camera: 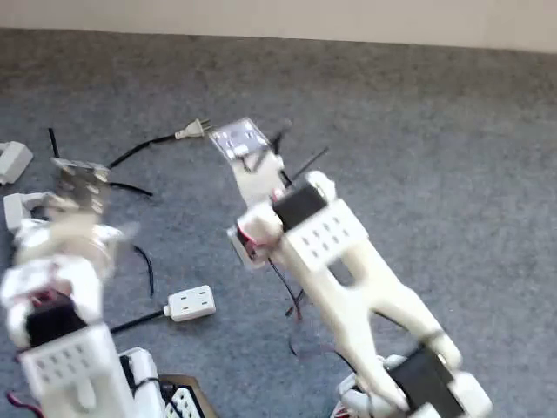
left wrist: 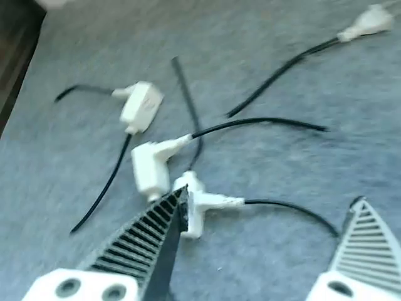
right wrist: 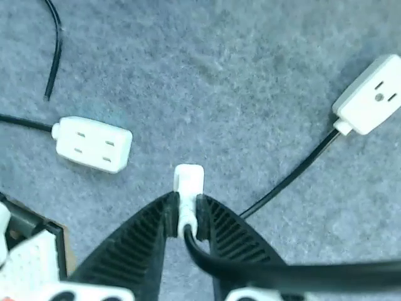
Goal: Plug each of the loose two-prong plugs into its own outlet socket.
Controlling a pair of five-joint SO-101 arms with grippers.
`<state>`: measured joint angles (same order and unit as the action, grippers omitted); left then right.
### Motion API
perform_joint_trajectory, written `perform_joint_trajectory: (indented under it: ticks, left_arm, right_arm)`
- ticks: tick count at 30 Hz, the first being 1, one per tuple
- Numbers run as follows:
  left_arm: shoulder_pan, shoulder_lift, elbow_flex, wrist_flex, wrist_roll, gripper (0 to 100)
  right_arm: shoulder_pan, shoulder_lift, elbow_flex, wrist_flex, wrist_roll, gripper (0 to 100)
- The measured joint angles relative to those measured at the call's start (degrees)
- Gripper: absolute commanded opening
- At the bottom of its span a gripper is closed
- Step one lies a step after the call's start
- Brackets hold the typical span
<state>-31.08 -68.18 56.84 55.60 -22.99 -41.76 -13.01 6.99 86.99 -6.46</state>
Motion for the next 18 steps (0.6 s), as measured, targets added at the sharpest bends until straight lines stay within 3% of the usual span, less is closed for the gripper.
perform_joint_trajectory:
  ticks: [6, 14, 18]
  left_arm:
    - [-12.4, 30.9, -22.9, 0.4, -0.2, 37]
    - [-28.4, 73.8, -59.2, 5.2, -1.9, 37]
    - [-34.8, 89.7, -75.7, 5.5, -2.1, 37]
  right_arm:
    - [-3.9, 12.7, -13.9, 5.2, -4.8, 0.4]
    - [-10.5, 14.2, -15.0, 5.8, -16.0, 0.5]
    - [-14.9, 14.2, -10.7, 0.1, -18.2, 0.5]
